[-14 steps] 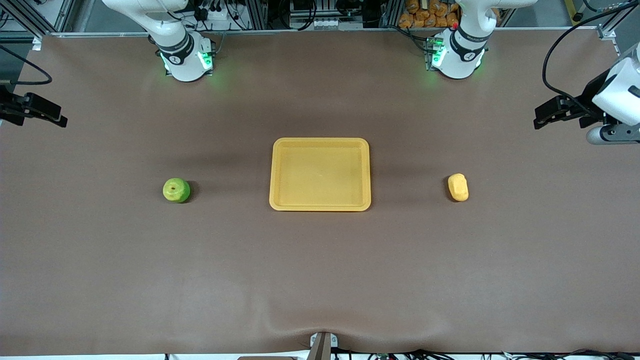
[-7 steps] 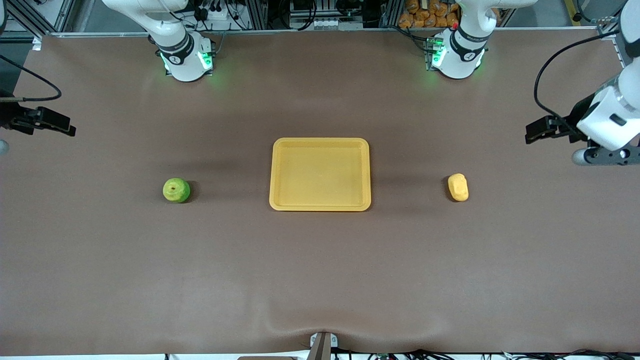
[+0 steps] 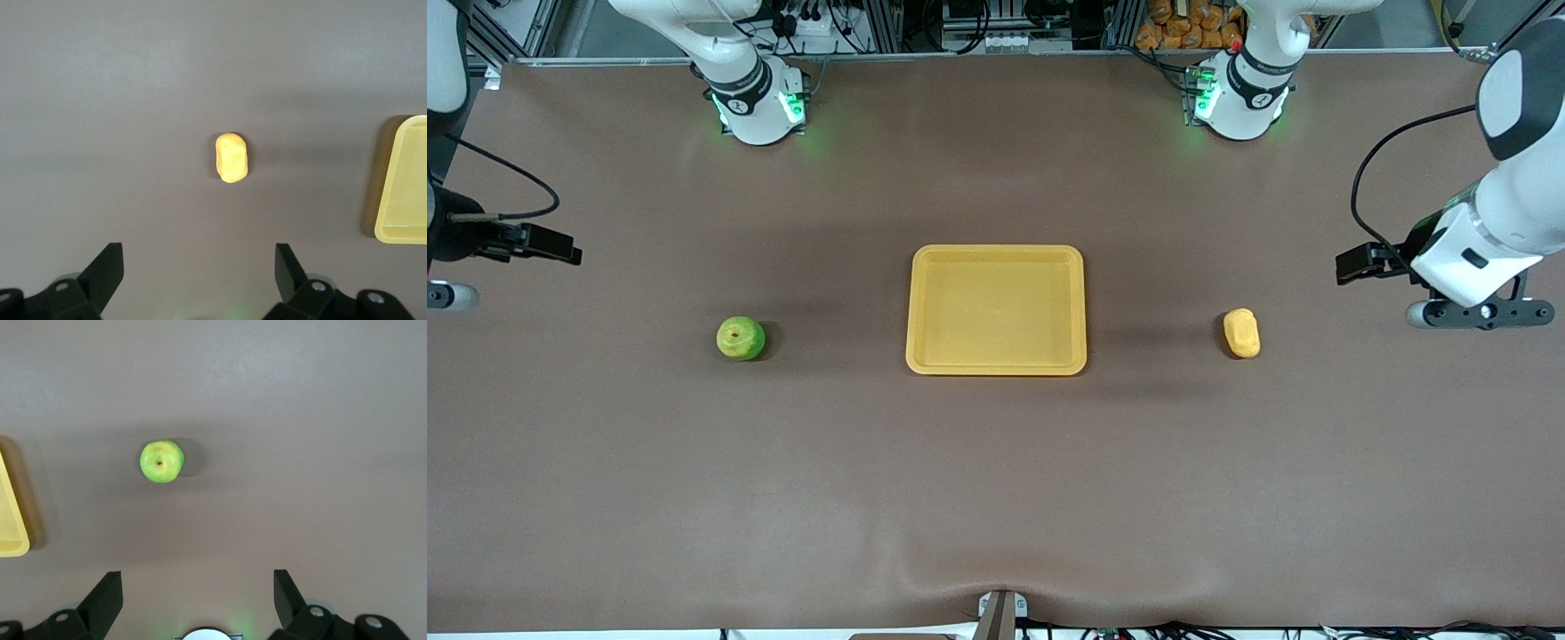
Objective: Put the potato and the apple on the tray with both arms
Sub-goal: 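Lower the left gripper over the potato while the right gripper nears the apple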
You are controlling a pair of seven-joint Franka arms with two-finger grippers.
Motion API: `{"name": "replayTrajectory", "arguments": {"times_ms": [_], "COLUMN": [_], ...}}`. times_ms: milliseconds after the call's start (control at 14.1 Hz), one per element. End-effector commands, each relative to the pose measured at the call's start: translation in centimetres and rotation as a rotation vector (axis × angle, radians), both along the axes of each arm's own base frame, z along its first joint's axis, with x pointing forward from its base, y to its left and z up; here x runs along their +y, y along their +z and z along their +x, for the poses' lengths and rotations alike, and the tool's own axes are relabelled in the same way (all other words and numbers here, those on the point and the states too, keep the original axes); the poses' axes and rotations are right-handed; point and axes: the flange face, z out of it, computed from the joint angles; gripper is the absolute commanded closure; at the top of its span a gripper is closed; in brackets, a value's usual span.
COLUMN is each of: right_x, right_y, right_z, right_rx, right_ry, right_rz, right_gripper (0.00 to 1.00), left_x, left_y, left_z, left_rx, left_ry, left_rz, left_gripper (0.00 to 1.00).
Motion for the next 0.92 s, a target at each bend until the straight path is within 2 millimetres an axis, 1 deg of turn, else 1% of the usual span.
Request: {"name": "replayTrajectory", "arguments": {"times_ms": [0, 71, 142, 284, 354, 425, 496, 709, 851], "right_x": [-0.2, -0.4, -0.5, -0.2, 0.0, -0.3, -0.4, -0.4, 0.2], "right_y": [-1.9, -2.6, -3.7, -5.6, -6.9, -7.4, -8.3, -9.2, -9.8], "right_z": [1.3, 1.5, 2.1, 2.9, 3.6, 3.9, 4.5, 6.0, 6.3], "right_rx": [0.028, 0.035, 0.044, 0.060, 0.065, 0.063, 0.058, 0.048, 0.056], "right_ry": [0.042, 0.058, 0.059, 0.069, 0.073, 0.068, 0.067, 0.056, 0.060], "right_rz": [0.008, 0.014, 0.019, 0.004, 0.003, 0.003, 0.004, 0.004, 0.006], "right_gripper": [0.00, 0.00, 0.00, 0.00, 0.00, 0.00, 0.00, 0.00, 0.00], "left_x": [-0.2, -0.2, -0.4, -0.4, -0.4, -0.5, -0.9, -1.1, -1.1], "left_y": [-2.4, -4.1, -5.3, -7.8, -8.5, -9.6, -10.3, -14.2, -15.9], "left_z": [0.3, 0.4, 0.4, 1.1, 1.4, 1.8, 1.9, 1.4, 1.1], "left_rx": [-0.013, -0.018, -0.021, 0.002, -0.005, -0.003, -0.014, -0.059, -0.083], "left_ry": [-0.001, -0.003, -0.006, -0.011, -0.012, -0.016, -0.021, -0.029, -0.032], "left_rz": [-0.001, -0.003, -0.003, -0.002, -0.003, -0.004, -0.008, -0.017, -0.022], "left_gripper": [0.00, 0.00, 0.00, 0.00, 0.00, 0.00, 0.00, 0.00, 0.00]}}
